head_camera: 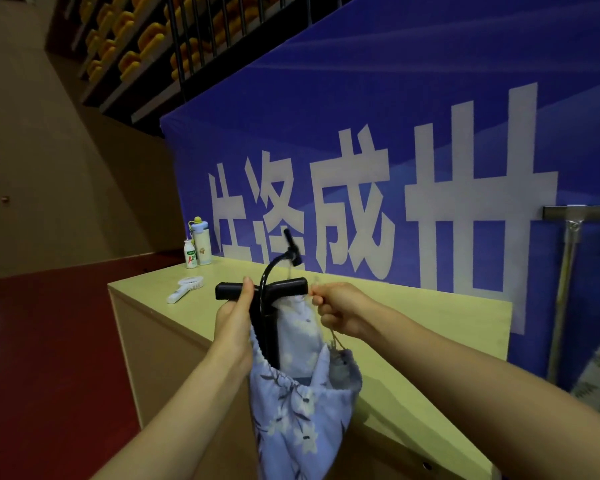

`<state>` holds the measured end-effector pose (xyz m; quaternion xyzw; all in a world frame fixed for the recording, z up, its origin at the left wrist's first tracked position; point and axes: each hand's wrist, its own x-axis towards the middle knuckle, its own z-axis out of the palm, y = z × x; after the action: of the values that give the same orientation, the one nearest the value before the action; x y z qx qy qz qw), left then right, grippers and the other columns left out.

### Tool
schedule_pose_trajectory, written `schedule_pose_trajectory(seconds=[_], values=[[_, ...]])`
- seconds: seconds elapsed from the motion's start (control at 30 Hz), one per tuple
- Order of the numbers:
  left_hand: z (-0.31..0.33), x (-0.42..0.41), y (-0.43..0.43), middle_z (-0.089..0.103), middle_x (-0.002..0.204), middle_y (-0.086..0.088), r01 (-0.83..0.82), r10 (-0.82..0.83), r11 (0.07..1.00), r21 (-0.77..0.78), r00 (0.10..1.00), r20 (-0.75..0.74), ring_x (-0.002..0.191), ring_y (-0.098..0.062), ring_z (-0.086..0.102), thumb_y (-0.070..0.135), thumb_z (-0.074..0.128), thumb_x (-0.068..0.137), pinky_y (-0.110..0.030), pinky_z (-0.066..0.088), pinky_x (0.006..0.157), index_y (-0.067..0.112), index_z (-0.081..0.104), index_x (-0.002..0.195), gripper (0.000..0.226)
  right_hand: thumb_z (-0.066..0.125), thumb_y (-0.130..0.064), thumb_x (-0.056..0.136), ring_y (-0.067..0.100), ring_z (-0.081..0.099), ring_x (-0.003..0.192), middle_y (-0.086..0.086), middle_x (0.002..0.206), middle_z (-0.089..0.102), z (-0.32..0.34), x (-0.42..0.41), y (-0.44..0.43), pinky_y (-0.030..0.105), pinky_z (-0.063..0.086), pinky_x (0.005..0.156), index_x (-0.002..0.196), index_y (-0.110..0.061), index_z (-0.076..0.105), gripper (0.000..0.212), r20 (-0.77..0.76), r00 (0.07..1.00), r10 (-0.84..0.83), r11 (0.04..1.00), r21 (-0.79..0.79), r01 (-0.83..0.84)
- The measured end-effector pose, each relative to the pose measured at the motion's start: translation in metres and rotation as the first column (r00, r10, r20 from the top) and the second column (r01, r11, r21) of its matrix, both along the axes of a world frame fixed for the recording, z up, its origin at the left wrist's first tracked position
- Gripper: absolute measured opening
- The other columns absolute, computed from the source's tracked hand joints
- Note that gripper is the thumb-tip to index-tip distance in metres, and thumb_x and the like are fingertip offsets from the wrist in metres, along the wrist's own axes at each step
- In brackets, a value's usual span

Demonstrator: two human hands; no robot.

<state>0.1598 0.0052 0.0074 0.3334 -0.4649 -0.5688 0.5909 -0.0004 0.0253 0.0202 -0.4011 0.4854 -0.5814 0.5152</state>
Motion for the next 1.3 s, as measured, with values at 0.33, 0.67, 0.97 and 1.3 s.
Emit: schedule_pose_trajectory(seconds=[0.33,0.67,0.97,1.3], values=[[0.013,-0.032,0.042,0.067,0.092,-0.01,0.321,-0.323,0.942,0.101,0.946,0.012,0.083,-0.023,0.064,0.037,0.046,0.096,-0.03,0.049,0.069,0.005,0.064,0.098,0.037,0.039,-0.011,0.097,0.005,0.033,0.034,0.001,0.057,0.047,0.028,-0.036,0.052,0.016,0.026,0.033,0.07,-0.011,0.056,0.032,-0.067,0.948,-0.311,0.934,-0.208,0.291],[0.022,-0.126,0.151,0.064,0.083,-0.005,0.539,-0.54,0.842,0.038,0.84,0.058,0.078,-0.017,0.061,0.032,0.046,0.097,-0.028,0.05,0.076,0.013,0.061,0.082,0.029,0.037,-0.016,0.101,0.001,0.033,0.025,-0.004,0.043,0.046,0.018,-0.129,0.183,0.012,0.024,0.026,0.067,-0.012,0.05,0.037,0.032,0.865,-0.5,0.857,-0.122,0.5],[0.012,-0.237,0.257,0.069,0.05,0.003,0.754,-0.76,0.649,0.099,0.649,0.041,0.052,-0.012,0.067,0.036,0.046,0.096,-0.022,0.053,0.053,0.014,0.062,0.074,0.034,0.037,-0.02,0.103,0.0,0.031,0.023,-0.003,0.059,0.043,-0.02,-0.23,0.337,0.01,0.019,0.025,0.071,-0.01,0.05,0.036,-0.032,0.771,-0.636,0.767,0.083,0.636],[-0.001,-0.369,0.358,0.067,0.053,-0.003,0.893,-0.919,0.395,0.217,0.378,0.113,0.054,-0.02,0.063,0.037,0.046,0.096,-0.028,0.052,0.054,0.012,0.063,0.075,0.037,0.038,-0.001,0.093,0.004,0.028,0.028,-0.001,0.049,0.038,-0.018,-0.335,0.476,0.013,0.02,0.029,0.067,-0.011,0.047,0.029,0.202,0.482,-0.853,0.485,-0.038,0.874]])
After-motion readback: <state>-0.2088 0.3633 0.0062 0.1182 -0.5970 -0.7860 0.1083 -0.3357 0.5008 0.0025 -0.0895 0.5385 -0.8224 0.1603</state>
